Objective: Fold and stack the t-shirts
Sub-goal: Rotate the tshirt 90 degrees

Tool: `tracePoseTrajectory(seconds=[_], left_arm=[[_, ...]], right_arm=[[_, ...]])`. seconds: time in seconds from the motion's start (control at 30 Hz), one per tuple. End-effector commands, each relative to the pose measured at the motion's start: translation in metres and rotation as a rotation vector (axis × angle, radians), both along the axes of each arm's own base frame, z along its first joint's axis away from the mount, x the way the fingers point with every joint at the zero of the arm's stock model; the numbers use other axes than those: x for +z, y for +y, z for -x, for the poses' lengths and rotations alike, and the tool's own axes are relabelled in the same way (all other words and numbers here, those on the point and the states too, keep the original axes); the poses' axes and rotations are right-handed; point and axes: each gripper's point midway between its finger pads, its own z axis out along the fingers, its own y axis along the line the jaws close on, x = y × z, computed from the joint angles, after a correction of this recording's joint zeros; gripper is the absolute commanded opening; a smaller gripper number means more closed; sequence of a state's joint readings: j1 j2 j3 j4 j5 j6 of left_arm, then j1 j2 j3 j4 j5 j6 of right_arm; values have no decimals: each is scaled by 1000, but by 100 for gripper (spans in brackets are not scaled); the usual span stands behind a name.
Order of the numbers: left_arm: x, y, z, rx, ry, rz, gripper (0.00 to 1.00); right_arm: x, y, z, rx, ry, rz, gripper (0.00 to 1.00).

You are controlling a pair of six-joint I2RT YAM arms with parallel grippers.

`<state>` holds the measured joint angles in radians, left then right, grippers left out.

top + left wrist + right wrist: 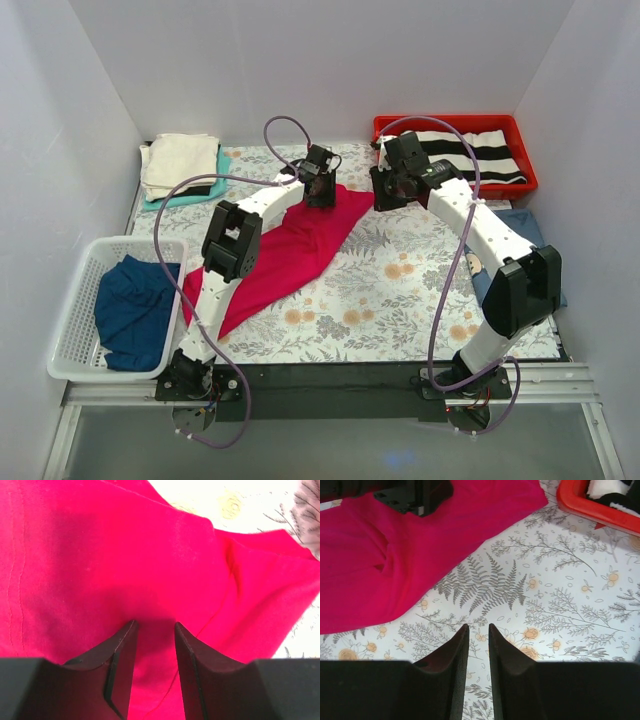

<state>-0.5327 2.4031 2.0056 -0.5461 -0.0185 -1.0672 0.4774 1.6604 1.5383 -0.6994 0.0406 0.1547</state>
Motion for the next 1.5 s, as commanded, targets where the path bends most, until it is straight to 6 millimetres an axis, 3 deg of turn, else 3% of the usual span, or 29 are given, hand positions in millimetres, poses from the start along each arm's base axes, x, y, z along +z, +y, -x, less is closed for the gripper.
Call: tracePoseTrajectory(seconds=[0.0, 0.1, 0.13, 0.17, 0.3, 0.37, 0.57, 0.7, 0.73, 0.83, 0.87, 0.9, 0.93, 0.97, 1.1, 1.2, 1.27, 1.3, 1.33, 1.37, 1.47], left_arm=[[-35, 25, 1, 110, 36, -151, 35], [-44, 32, -26, 181, -8, -224, 36], [-27, 27, -48, 201, -66, -197, 37], [-44, 31, -53, 209, -60, -214, 39], [-37, 39, -90, 268, -137, -114, 44], [-39, 55, -102, 292, -151, -81, 45], [-5, 88, -156, 349, -306, 37, 49], [61, 110, -184, 383, -439, 147, 50], [91, 119, -186, 380, -473, 183, 51], [147, 127, -186, 350, -548, 258, 59], [180, 127, -181, 322, -592, 278, 66], [197, 128, -177, 306, -615, 281, 67], [210, 130, -175, 295, -632, 278, 67], [240, 135, -168, 301, -675, 273, 68], [287, 166, -151, 358, -733, 187, 74], [314, 193, -135, 423, -743, 135, 74], [312, 205, -123, 451, -701, 101, 74], [325, 214, -113, 475, -707, 94, 74], [325, 217, -107, 482, -692, 88, 74], [313, 221, -99, 488, -646, 62, 74], [319, 230, -74, 509, -619, 41, 74]], right_arm=[[3, 12, 12, 44, 18, -71, 27], [-9, 17, 18, 67, 64, -86, 26], [-11, 18, 20, 73, 72, -90, 26], [-13, 19, 21, 80, 80, -93, 26], [-21, 21, 23, 94, 102, -90, 25], [-22, 22, 22, 94, 102, -89, 25], [-28, 34, 20, 133, 127, -103, 24], [-27, 49, 18, 177, 124, -103, 25], [-27, 56, 21, 201, 125, -100, 25], [-28, 79, 26, 261, 123, -86, 26], [-25, 88, 27, 284, 117, -93, 26], [-29, 96, 29, 302, 128, -91, 26], [-31, 112, 39, 349, 135, -93, 26], [-33, 122, 45, 380, 143, -93, 27], [-53, 173, 81, 545, 173, -41, 27], [-72, 213, 125, 689, 170, 38, 27], [-90, 226, 138, 730, 191, 72, 26], [-91, 233, 143, 749, 191, 71, 26], [-90, 243, 153, 792, 184, 81, 26], [-99, 248, 157, 802, 191, 104, 26], [-110, 259, 176, 846, 207, 121, 26]])
